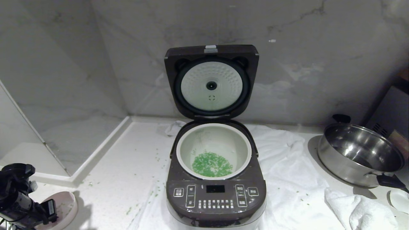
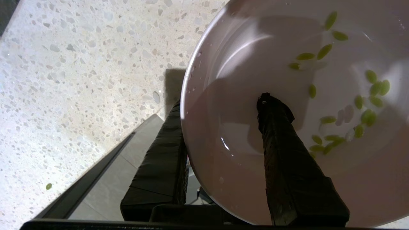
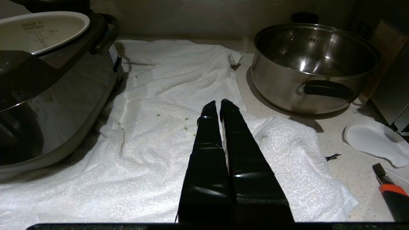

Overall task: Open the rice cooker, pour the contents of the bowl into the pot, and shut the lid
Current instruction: Pick up the bowl on the table

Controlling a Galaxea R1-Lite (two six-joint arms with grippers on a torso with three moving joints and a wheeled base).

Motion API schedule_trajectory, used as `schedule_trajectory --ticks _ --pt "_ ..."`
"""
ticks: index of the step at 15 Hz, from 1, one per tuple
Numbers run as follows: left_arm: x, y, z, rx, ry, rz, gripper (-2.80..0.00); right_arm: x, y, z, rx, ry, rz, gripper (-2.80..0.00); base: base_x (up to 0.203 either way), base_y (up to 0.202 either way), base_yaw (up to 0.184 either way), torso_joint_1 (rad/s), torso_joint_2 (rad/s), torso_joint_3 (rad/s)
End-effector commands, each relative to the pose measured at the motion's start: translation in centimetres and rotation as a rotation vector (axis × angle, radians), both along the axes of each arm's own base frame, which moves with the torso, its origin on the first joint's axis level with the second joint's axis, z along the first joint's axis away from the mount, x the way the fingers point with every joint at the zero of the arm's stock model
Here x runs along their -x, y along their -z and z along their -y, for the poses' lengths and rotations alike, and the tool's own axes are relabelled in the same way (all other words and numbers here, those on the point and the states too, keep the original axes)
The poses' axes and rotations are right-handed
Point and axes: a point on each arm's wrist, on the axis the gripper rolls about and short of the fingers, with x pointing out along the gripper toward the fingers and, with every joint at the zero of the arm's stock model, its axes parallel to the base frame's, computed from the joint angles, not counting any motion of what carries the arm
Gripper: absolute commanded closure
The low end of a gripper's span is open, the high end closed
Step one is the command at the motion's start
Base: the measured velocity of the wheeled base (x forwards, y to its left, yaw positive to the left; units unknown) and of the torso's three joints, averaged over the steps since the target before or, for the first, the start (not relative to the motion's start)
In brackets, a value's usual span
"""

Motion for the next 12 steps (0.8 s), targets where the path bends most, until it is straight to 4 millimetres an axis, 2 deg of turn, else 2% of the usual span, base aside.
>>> schedule_trajectory --ticks 1,5,12 --pt "-0.2 -0.1 -0.1 0.003 -0.010 0.009 0.00 0.0 0.0 0.0 0.000 0.000 0.000 0.00 0.000 0.000 0.000 0.000 0.00 0.000" --pt "-0.2 -1.7 0.1 0.032 -0.013 0.089 0.00 0.0 0.0 0.0 0.000 0.000 0.000 0.00 0.000 0.000 0.000 0.000 0.00 0.000" --pt "-0.6 -2.0 -0.3 0.034 -0.033 0.110 0.00 0.0 0.0 0.0 0.000 0.000 -0.001 0.00 0.000 0.000 0.000 0.000 0.00 0.000"
